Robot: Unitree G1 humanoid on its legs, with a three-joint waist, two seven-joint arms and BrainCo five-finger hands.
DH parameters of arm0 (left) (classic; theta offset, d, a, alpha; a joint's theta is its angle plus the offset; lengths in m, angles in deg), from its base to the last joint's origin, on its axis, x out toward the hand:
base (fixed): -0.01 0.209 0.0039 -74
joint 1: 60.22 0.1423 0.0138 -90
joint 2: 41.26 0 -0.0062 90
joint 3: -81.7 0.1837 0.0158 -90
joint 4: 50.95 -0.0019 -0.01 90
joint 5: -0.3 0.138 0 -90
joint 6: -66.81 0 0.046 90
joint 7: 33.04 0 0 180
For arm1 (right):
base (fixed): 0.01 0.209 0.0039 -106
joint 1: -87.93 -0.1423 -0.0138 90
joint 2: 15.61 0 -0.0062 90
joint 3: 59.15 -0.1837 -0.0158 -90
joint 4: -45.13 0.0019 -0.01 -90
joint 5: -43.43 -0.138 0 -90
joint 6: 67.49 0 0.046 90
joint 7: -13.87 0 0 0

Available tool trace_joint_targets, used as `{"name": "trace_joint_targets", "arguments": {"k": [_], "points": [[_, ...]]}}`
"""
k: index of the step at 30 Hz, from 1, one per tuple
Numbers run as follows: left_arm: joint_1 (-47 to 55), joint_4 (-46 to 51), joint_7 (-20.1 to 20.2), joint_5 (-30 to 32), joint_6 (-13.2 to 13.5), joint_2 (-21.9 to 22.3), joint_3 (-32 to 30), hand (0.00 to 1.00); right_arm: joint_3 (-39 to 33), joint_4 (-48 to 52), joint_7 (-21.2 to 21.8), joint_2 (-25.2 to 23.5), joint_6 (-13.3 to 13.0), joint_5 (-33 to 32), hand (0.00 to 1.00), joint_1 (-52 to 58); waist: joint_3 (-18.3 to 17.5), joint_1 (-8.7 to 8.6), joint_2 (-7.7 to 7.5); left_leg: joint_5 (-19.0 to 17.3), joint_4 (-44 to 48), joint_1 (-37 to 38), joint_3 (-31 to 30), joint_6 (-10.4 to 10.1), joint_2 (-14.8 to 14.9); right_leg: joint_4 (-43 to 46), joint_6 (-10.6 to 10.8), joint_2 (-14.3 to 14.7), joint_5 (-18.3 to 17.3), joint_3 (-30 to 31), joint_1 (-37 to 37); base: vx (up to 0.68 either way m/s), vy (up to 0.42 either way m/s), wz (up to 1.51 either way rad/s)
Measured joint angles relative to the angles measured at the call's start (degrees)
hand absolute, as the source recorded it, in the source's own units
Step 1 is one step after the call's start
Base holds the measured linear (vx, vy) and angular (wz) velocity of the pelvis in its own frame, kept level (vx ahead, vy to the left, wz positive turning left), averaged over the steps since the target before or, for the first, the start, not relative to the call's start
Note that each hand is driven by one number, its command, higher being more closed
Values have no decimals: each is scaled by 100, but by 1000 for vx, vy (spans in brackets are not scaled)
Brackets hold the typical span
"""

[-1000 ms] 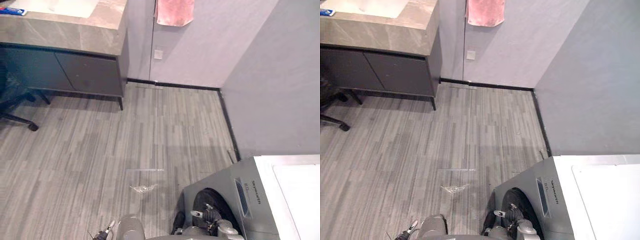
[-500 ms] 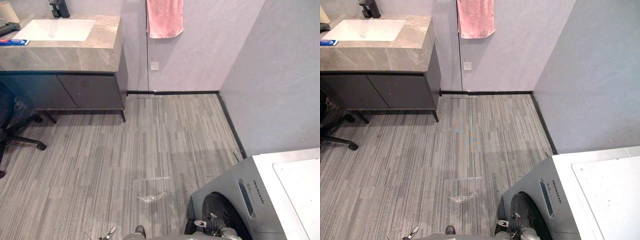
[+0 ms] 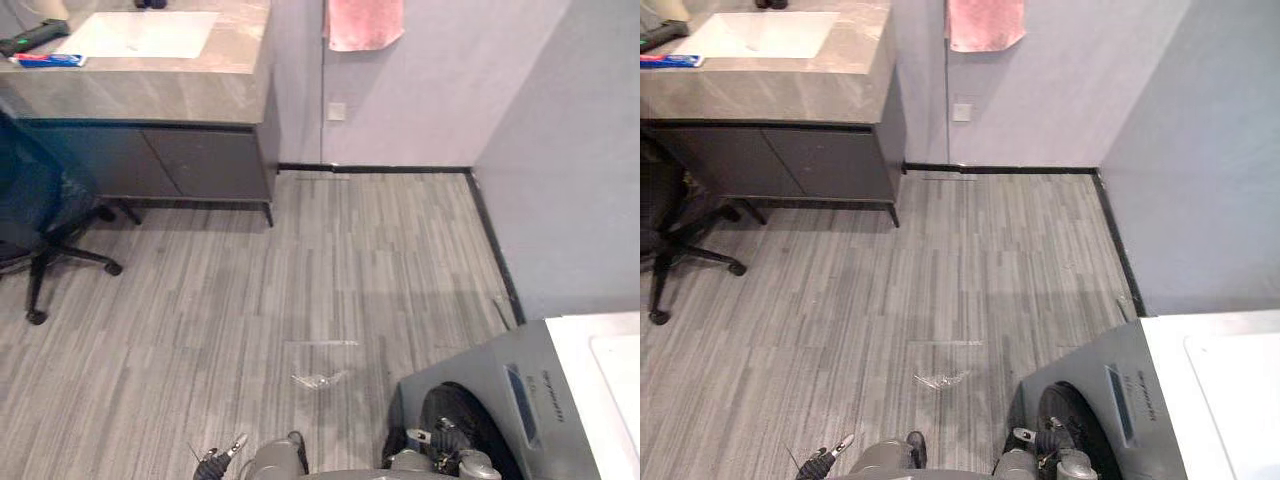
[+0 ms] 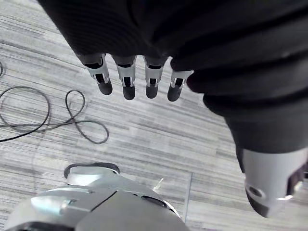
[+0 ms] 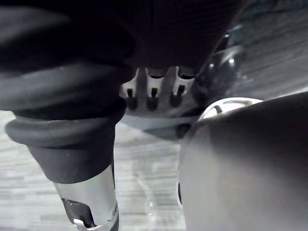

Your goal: Pick up the laundry basket with both hands and put the clothes into the washing machine.

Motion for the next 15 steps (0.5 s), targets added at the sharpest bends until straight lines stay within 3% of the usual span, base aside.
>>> {"name": "trace_joint_targets", "arguments": {"k": [1, 2, 3, 5, 7, 9, 11, 12, 13, 14, 15], "points": [[25, -18, 0, 0, 3, -10, 36, 0, 36, 26, 2, 13, -12, -4, 0, -20, 5, 5, 8, -78, 58, 53, 34, 43, -15, 538, -63, -140, -13, 19, -209, 146, 137, -13], [99, -14, 16, 9, 9, -62, 161, 0, 75, 153, 26, -2, -58, -3, 0, -42, 48, -17, 6, -134, 50, 228, 95, 77, -61, 1603, -493, -398, 144, 129, -673, 170, 178, -20], [107, -9, 23, 10, 7, -104, 220, 0, 92, 237, 15, -25, -123, 2, 0, -34, 147, -45, 52, -159, -1, 408, 59, 175, -136, 2326, -677, -519, 198, 260, -1027, 255, 190, -18], [82, -12, 25, 17, -8, -252, 348, 0, 121, 303, 36, -90, -201, 2, 0, -78, 197, -91, -60, -189, -172, 772, 54, 240, -147, 2903, -569, -155, -341, 455, -1333, 251, 81, 6], [-34, -29, 44, 30, 12, -311, 396, 0, 138, 284, 30, -119, -194, -62, 0, -99, 207, -257, -54, -156, -491, 1023, -115, 244, -147, 2183, -609, 616, -630, 242, -1421, 273, 0, 48], [-148, -26, 51, 46, 17, -222, 390, 0, 31, 290, 29, -124, -193, -95, 0, -114, 222, -326, -22, -120, -745, 1243, -258, 182, -227, 1177, -757, 1008, -533, -153, -1348, 355, -3, 58], [-207, -6, 52, 160, 24, -176, 320, 0, -174, 387, 19, -184, -191, -128, 0, 3, 215, -342, -35, -147, -826, 1412, -384, 73, -329, 280, -1354, 1241, -89, -186, -1103, 434, -24, 76], [-241, 15, 53, 203, 24, -64, 256, 0, -352, 415, 19, -177, -184, -200, 0, 20, 227, -331, 47, -200, -619, 1485, -395, -21, -238, 224, -1640, 1301, -47, -292, -902, 458, -36, 72], [-256, 70, 70, 201, 34, 32, 97, 0, -349, 449, 2, -172, -178, -211, 0, 32, 266, -316, 115, -132, 324, 1133, -349, -307, -106, 54, -1577, 1309, -156, -421, -656, 544, -69, 63], [-223, 119, 76, 191, 33, 131, -82, 0, -305, 548, 1, -185, -168, -213, 0, 51, 320, -308, 217, 130, 1731, 594, -208, -742, 162, -187, -1575, 1400, -181, -469, -323, 500, -73, 34], [-170, 140, 66, 182, 31, 210, -156, 0, -223, 620, -12, -186, -132, -212, 0, 69, 337, -256, 281, 240, 2601, 206, -69, -938, 475, -329, -1583, 1529, -188, -409, -100, 432, -75, -1]]}}
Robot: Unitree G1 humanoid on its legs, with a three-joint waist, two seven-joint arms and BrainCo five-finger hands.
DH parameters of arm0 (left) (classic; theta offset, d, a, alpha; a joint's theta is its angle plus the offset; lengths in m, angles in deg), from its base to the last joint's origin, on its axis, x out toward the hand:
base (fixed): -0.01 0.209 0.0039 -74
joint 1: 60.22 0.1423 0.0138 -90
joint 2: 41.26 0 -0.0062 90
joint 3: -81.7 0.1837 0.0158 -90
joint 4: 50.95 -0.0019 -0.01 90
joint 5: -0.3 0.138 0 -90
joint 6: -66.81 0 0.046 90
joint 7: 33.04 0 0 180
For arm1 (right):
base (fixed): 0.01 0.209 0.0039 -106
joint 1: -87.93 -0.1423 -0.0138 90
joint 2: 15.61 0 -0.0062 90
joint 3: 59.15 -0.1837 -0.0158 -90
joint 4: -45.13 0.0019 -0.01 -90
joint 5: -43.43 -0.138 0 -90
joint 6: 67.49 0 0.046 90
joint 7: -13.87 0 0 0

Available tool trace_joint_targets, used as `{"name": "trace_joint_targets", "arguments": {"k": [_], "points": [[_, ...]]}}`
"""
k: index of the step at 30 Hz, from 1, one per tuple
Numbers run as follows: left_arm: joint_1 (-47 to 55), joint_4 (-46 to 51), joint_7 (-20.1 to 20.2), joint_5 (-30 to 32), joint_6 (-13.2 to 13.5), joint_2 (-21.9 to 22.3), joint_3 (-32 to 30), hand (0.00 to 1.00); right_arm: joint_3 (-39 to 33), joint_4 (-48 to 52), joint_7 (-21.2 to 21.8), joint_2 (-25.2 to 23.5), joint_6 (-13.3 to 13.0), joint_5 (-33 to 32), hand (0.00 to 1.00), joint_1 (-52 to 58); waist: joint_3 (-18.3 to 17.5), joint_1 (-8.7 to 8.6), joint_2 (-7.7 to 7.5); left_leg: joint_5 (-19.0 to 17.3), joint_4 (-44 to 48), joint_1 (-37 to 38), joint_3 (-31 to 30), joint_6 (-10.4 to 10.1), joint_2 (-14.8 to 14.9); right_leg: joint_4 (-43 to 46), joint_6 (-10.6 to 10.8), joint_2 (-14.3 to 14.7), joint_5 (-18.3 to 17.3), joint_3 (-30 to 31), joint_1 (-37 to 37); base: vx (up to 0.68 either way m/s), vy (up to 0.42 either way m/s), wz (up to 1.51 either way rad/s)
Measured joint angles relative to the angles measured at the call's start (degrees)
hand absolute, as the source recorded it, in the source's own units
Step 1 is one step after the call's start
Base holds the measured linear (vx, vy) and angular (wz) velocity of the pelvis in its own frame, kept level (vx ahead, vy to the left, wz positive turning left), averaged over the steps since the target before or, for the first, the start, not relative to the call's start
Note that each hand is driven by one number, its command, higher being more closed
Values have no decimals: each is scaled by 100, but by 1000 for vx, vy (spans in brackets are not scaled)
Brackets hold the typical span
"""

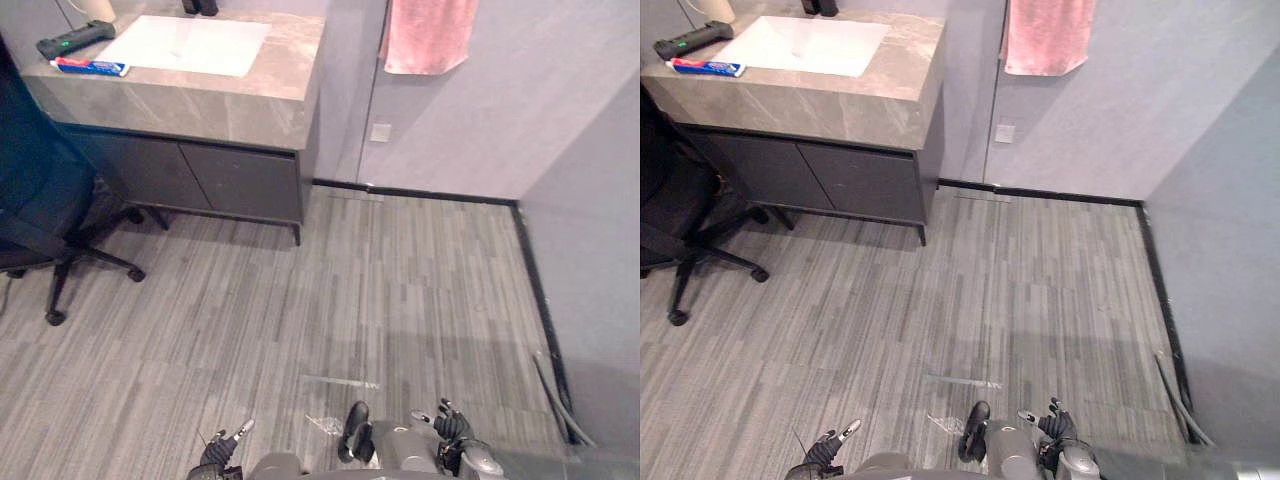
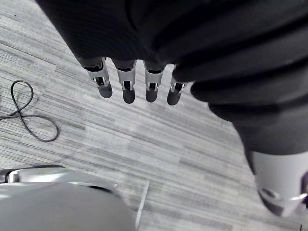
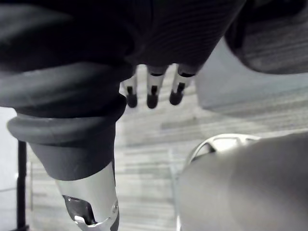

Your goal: Pick up the laundry basket with both hands and put the clothes into the washing machine.

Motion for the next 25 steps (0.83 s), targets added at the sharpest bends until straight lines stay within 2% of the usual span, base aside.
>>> {"name": "trace_joint_targets", "arguments": {"k": [1, 2, 3, 4, 5, 6, 7, 8, 9, 13, 15, 16, 18, 21, 23, 25], "points": [[52, 23, -5, -1, 0, 22, -82, 0, 44, 17, -5, -24, 13, 20, 0, -4, -1, 52, 17, -46, 329, -139, 126, 56, 212, -70, -22, 70, -13, 77, 136, 415, -54, -35], [101, 77, -31, -17, -2, 67, -178, 0, 43, 46, -9, -22, 11, 2, 0, -9, -11, 119, 29, -138, 421, -272, 239, 213, 534, -163, -24, 122, -12, 188, 376, 370, -43, -46], [150, 122, -46, -46, 20, 58, -187, 0, 34, 56, -81, -104, 1, -11, 0, -28, 11, 164, -77, -217, 2, -336, 257, 347, 726, -246, -22, 113, -10, 313, 553, 338, -28, -48], [152, 121, -49, -47, 34, 48, -190, 0, 30, 53, -108, -123, 1, -26, 0, -65, -3, 214, -68, -236, -299, -351, 230, 379, 773, -282, -19, 101, -8, 423, 612, 291, 37, -71], [155, 121, -51, -53, 44, 53, -184, 0, 33, 41, -149, -124, 0, -49, 0, -164, -28, 282, -119, -226, -1131, -355, 37, 362, 750, -338, 52, 42, 38, 628, 625, 256, 102, -95], [160, 115, -62, -53, 41, 54, -146, 0, 58, 40, -180, -112, -20, -45, 0, -253, -65, 282, -113, -88, -2200, -336, -166, 185, 692, -447, 162, 14, 107, 826, 594, 238, 141, -98], [164, 100, -69, -52, 43, 54, -116, 0, 110, 27, -191, -105, -26, -38, 0, -280, -109, 273, -39, 133, -2710, -317, -338, 92, 676, -498, 205, 15, 133, 881, 587, 229, 196, -83], [160, 45, -82, -52, 43, 123, -49, 0, 142, 32, -197, -79, -30, -37, 0, -268, -184, 239, 89, 1134, -3339, -360, -468, 78, 708, -629, 410, 55, 135, 905, 613, 225, 245, -69], [106, -69, -80, -58, 42, 5, 34, 0, 165, -73, -204, -104, -6, -38, 0, -233, -253, 247, -33, 1194, -3365, -290, -344, 63, 579, -751, 640, -47, 182, 1057, 657, 266, 278, -57], [112, -79, -66, -54, 49, -181, 154, 0, 294, -252, -186, -250, 8, -31, 0, 7, -496, 241, -367, 1334, -4126, 282, 94, 258, 56, -913, 906, -567, 302, 1329, 759, 159, 185, -26], [119, -84, -64, -54, 49, -221, 253, 0, 298, -257, -185, -241, 4, 10, 0, 7, -523, 226, -340, 1383, -4318, 406, 182, 327, -108, -1047, 1000, -693, 361, 1378, 818, 63, 154, -16], [120, -77, -58, -54, 55, -231, 343, 0, 322, -302, -183, -222, 2, 24, 0, 1, -579, 230, -392, 1416, -4456, 506, 241, 366, -176, -1054, 1025, -745, 376, 1451, 816, 36, 114, -15], [124, -79, -55, -54, 59, -240, 384, 0, 336, -427, -178, -222, 4, 81, 0, 13, -581, 211, -384, 1527, -4671, 640, 245, 381, -247, -1053, 1032, -784, 379, 1468, 845, 2, 55, -7], [131, -78, -64, -56, 101, -299, 581, 0, 385, -482, -181, -138, 7, 190, 0, 37, -597, 194, -368, 1706, -5006, 800, 229, 395, -263, -1053, 1036, -759, 377, 1451, 858, -30, -8, 2], [150, -79, -97, -81, 114, -308, 605, 0, 419, -518, -182, -97, 7, 204, 0, 91, -623, 129, -366, 1892, -5331, 934, 189, 404, -329, -1056, 1161, -760, 280, 1381, 847, -82, -16, 11], [168, -80, -152, -174, 114, -303, 609, 0, 426, -521, -184, -73, 7, 201, 0, 81, -637, 71, -329, 1926, -5365, 935, 134, 425, -331, -1055, 1168, -758, 269, 1331, 846, -64, -14, 8]]}}
